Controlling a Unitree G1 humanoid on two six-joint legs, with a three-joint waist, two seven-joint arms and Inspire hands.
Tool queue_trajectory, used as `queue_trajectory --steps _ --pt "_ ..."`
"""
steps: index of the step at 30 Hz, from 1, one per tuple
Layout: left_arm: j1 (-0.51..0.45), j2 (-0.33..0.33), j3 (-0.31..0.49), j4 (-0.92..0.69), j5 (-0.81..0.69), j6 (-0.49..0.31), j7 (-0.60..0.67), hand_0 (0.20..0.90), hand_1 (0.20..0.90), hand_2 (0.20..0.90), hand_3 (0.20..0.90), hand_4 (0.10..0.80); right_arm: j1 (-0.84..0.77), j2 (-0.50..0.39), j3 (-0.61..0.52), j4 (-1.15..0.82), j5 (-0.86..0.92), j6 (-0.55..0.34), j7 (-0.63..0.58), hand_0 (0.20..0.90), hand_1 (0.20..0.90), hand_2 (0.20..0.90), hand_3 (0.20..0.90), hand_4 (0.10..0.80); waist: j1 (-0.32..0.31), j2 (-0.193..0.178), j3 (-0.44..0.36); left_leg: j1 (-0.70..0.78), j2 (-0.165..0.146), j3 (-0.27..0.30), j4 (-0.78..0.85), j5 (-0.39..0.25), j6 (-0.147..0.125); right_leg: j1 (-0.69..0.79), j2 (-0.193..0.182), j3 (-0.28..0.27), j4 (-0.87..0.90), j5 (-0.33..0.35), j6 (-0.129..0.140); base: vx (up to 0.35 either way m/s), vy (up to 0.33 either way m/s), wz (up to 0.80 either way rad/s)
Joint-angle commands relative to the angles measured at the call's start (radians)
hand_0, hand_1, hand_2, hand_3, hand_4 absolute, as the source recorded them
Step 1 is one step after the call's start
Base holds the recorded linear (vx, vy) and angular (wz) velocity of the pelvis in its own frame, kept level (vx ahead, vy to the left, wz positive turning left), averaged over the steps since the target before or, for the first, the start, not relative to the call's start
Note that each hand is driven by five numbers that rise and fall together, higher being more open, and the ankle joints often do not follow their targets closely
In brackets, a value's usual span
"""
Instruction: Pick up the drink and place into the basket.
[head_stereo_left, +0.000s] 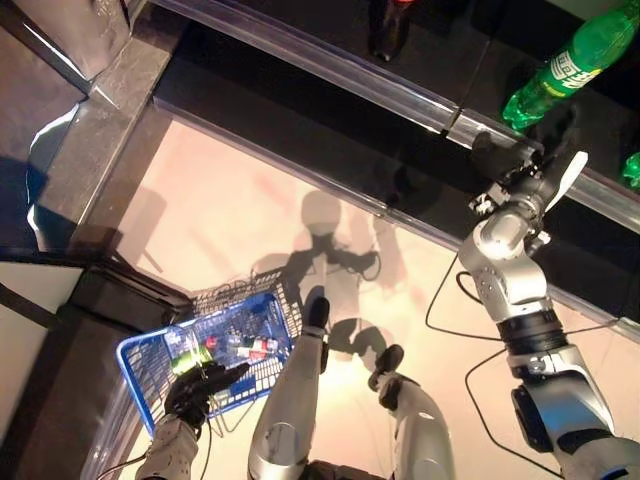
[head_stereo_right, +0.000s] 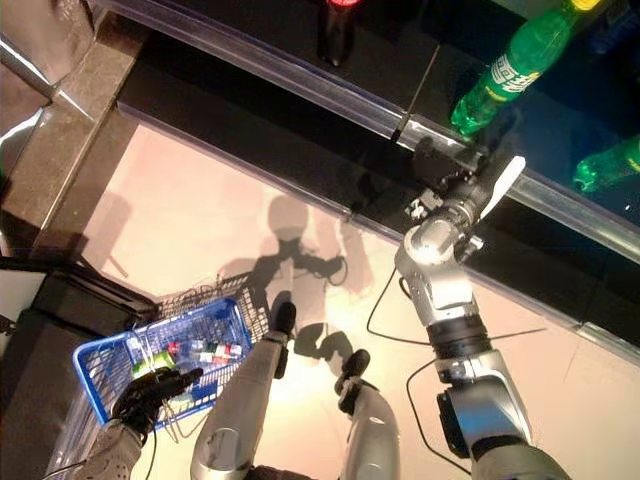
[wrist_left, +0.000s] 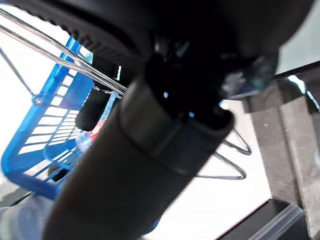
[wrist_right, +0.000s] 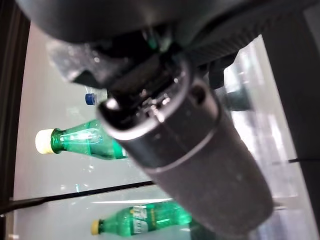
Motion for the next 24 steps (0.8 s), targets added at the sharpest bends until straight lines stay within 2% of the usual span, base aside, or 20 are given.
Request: queue_trajectory --steps 1,6,9,13,17,24 --pt "0.026 -0.011 -0.007 -0.130 -0.058 -0.094 -0.025 0.300 0.300 0.300 0.200 0.100 -0.131 -0.156 -0.018 -0.074 -0.030 -0.107 -0.035 0.900 0.900 0.900 0.900 0.800 -0.012 0.002 -0.023 -0.005 0.015 -0.043 0.044 -0.043 -0.040 0.068 0.007 -0.004 -0.079 0.082 -0.003 -0.038 0.026 -0.02" --pt "0.018 -0.029 -0.017 -0.124 -0.058 -0.097 -0.028 0.300 0.300 0.300 0.200 0.100 -0.160 -0.168 -0.019 -0.082 -0.041 -0.106 -0.008 0.900 0.900 0.900 0.900 0.800 -0.015 0.016 -0.023 0.008 0.009 -0.044 0.033 -0.041 -0.040 0.055 0.004 -0.002 -0.064 0.073 -0.008 -0.010 0.045 -0.03" --pt "0.021 -0.053 -0.022 -0.111 -0.047 -0.102 -0.049 0.300 0.300 0.300 0.200 0.100 -0.162 -0.188 -0.036 -0.112 -0.062 -0.085 0.015 0.900 0.900 0.900 0.900 0.800 -0.012 0.038 -0.023 0.027 -0.008 -0.052 0.023 -0.040 -0.038 0.052 -0.007 -0.009 -0.044 0.062 -0.012 0.014 0.062 0.01" --pt "0.028 -0.061 -0.021 -0.102 -0.040 -0.104 -0.079 0.300 0.300 0.300 0.200 0.100 -0.164 -0.213 -0.051 -0.130 -0.057 -0.069 0.000 0.900 0.900 0.900 0.900 0.800 -0.005 0.057 -0.023 0.037 -0.018 -0.055 0.019 -0.034 -0.037 0.056 -0.019 -0.023 -0.032 0.054 -0.012 -0.007 0.033 0.06" --pt "0.038 -0.076 -0.012 -0.087 -0.034 -0.091 -0.096 0.300 0.300 0.300 0.200 0.100 -0.181 -0.219 -0.053 -0.131 -0.054 -0.017 -0.041 0.900 0.900 0.900 0.900 0.800 -0.003 0.082 -0.023 0.072 -0.024 -0.054 0.007 -0.030 -0.036 0.075 -0.031 -0.026 -0.022 0.047 -0.007 0.006 0.052 0.13" --pt "0.038 -0.081 -0.003 -0.088 -0.040 -0.071 -0.076 0.300 0.300 0.300 0.200 0.100 -0.193 -0.220 -0.039 -0.097 -0.038 -0.008 -0.021 0.900 0.900 0.900 0.900 0.800 -0.008 0.079 -0.023 0.110 -0.018 -0.043 -0.009 -0.027 -0.039 0.115 -0.031 -0.024 -0.044 0.054 -0.005 -0.006 0.008 0.02"
